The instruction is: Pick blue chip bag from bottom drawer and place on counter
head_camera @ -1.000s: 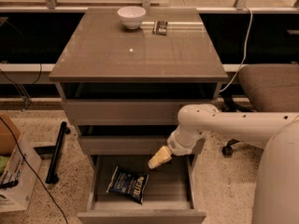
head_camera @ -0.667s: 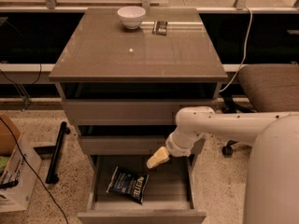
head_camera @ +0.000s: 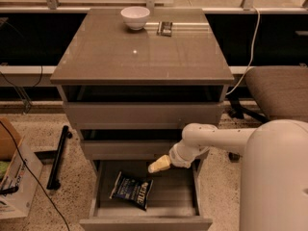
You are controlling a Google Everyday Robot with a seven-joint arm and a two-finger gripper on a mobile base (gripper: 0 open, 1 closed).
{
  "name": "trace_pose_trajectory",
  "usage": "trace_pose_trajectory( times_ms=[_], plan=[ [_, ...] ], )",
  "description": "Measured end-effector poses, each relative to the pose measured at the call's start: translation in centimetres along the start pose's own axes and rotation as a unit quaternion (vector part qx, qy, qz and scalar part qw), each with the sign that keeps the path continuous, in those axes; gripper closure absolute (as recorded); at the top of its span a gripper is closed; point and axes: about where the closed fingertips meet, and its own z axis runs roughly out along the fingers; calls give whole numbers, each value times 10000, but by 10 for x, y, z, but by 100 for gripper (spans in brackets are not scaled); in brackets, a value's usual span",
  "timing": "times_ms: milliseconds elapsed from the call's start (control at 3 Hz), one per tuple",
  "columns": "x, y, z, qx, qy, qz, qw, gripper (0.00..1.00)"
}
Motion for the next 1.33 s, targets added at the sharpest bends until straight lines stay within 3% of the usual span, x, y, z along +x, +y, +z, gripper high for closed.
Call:
trace_pose_trajectory(
  times_ms=[333, 667, 1000, 1333],
  plan=[
    [-7, -13, 38, -262, -65, 293, 9992, 0],
    [-13, -26, 90, -694, -13, 736, 9949, 0],
    [-16, -28, 122, -1017, 51, 996, 9898, 0],
    [-17, -31, 128, -1043, 43, 1042, 9891, 0]
  ],
)
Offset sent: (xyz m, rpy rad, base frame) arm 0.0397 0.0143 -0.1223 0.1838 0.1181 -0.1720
